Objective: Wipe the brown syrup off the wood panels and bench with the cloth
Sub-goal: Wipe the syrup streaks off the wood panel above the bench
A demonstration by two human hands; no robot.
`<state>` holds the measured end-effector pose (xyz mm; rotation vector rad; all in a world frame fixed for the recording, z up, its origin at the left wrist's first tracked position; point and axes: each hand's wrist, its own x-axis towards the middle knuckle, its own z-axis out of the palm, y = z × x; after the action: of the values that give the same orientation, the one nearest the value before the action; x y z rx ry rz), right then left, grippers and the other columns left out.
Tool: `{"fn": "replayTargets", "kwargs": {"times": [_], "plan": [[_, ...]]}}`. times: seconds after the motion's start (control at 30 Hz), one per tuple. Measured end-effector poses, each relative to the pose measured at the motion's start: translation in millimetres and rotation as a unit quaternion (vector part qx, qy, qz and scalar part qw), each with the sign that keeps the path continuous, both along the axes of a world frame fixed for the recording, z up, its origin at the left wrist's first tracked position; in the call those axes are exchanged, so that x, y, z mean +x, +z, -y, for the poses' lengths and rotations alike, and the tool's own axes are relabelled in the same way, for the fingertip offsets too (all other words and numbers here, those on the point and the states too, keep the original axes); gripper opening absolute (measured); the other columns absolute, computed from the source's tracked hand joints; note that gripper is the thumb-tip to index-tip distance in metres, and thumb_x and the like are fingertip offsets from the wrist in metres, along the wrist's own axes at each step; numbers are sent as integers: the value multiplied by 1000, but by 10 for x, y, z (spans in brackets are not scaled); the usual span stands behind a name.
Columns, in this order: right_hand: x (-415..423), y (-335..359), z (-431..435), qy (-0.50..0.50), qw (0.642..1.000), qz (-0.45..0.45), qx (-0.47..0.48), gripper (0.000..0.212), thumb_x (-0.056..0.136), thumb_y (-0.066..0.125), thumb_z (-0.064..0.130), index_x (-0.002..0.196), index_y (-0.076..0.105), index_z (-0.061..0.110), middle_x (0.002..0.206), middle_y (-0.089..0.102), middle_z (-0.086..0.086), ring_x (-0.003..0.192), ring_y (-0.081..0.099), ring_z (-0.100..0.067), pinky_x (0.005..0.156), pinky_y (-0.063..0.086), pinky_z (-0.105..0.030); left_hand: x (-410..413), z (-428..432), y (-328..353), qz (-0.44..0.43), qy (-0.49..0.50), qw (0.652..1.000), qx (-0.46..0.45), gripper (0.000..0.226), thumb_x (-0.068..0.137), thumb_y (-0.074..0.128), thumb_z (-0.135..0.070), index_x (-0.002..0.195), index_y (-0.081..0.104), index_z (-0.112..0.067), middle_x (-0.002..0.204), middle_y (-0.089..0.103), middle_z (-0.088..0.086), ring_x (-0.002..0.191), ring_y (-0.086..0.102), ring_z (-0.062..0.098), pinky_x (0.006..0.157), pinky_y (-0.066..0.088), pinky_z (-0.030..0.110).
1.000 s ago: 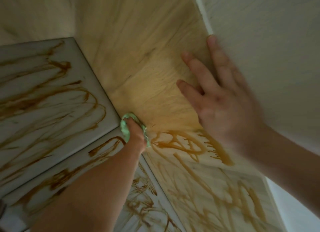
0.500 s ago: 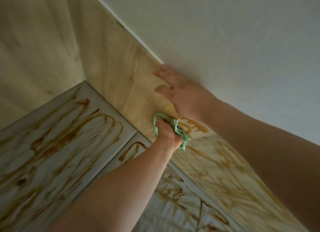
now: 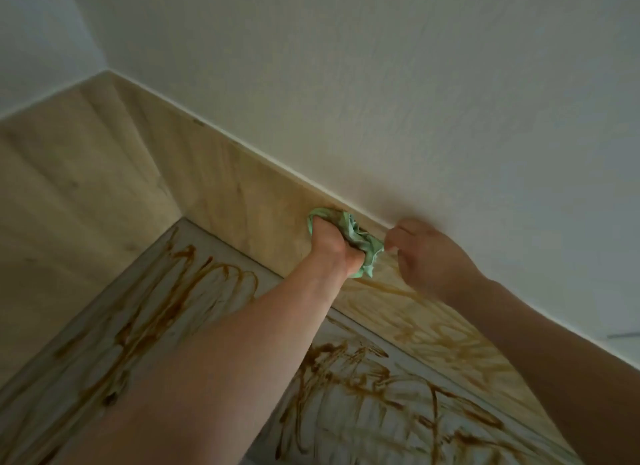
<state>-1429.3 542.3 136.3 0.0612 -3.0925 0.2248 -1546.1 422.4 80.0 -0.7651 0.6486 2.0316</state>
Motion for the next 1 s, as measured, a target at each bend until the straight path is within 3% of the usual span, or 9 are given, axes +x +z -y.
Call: {"fn": "replayTargets", "kwargs": {"times": [0.13, 0.2, 0.3, 0.5, 0.63, 0.77, 0.87, 0.93, 1.0], "plan": [[110, -19, 18, -57, 997, 22, -37, 24, 89, 52, -1, 101, 70, 10, 100, 63, -9, 73, 64, -37, 63, 56, -45, 6, -115, 132, -6, -22, 999, -39, 22, 79, 40, -22, 68, 59, -19, 86, 53, 4, 69, 46, 19, 70, 37, 31], [149, -48, 36, -75, 995, 42, -57, 23, 91, 50, 4, 101, 70, 10, 100, 63, -8, 79, 63, -36, 68, 55, -45, -7, -218, 46, -3, -2, 999, -39, 47, 97, 32, -36, 98, 74, -15, 113, 69, 9, 97, 66, 26, 91, 51, 41], [218, -144, 8, -106, 989, 56, -89, 23, 91, 46, 9, 96, 68, 13, 93, 60, -1, 80, 60, -30, 70, 54, -43, -3, -312, -182, -1, 11, 997, -78, 64, 103, 23, -56, 135, 64, -18, 136, 61, 12, 124, 58, 33, 113, 42, 53], [399, -411, -7, -159, 973, 113, -126, 21, 95, 46, 10, 91, 66, 17, 91, 61, 6, 84, 55, -15, 73, 45, -32, -186, -154, -806, 39, 6, 994, -103, 63, 106, 24, -54, 135, 65, -15, 138, 62, 17, 118, 61, 36, 110, 42, 56], [453, -609, 60, -167, 958, 185, -142, 25, 98, 44, 10, 95, 68, 18, 89, 56, 8, 84, 55, -16, 73, 40, -30, -167, -118, -480, 37, -12, 999, -28, 62, 104, 22, -45, 145, 55, -12, 148, 48, 27, 140, 44, 46, 118, 25, 67], [413, -675, 156, -189, 937, 240, -169, 30, 100, 41, 11, 95, 70, 18, 90, 62, 5, 79, 53, -11, 68, 43, -27, -239, -103, -63, 30, -35, 999, -18, 61, 105, 20, -39, 130, 64, -4, 135, 57, 31, 130, 52, 51, 111, 30, 75], [385, -674, 227, -216, 919, 258, -205, 33, 103, 40, 12, 97, 72, 18, 87, 60, 12, 73, 50, 1, 59, 35, -15, -387, 46, -208, 38, -7, 996, -81, 62, 107, 18, -46, 120, 64, -6, 133, 59, 25, 124, 56, 42, 112, 34, 68], [353, -671, 273, -234, 908, 256, -236, 33, 103, 40, 14, 96, 72, 20, 90, 62, 11, 75, 54, -2, 59, 36, -17, -471, 186, -422, 26, 2, 995, -98, 54, 105, 24, -47, 118, 65, -15, 133, 58, 10, 119, 55, 29, 114, 37, 55], [321, -678, 324, -258, 890, 243, -286, 30, 102, 42, 16, 93, 71, 22, 94, 66, 6, 82, 62, -11, 64, 47, -24, -458, 328, -526, 1, -8, 996, -94, 49, 104, 30, -41, 131, 63, -16, 138, 57, 13, 128, 53, 33, 118, 31, 59]]}}
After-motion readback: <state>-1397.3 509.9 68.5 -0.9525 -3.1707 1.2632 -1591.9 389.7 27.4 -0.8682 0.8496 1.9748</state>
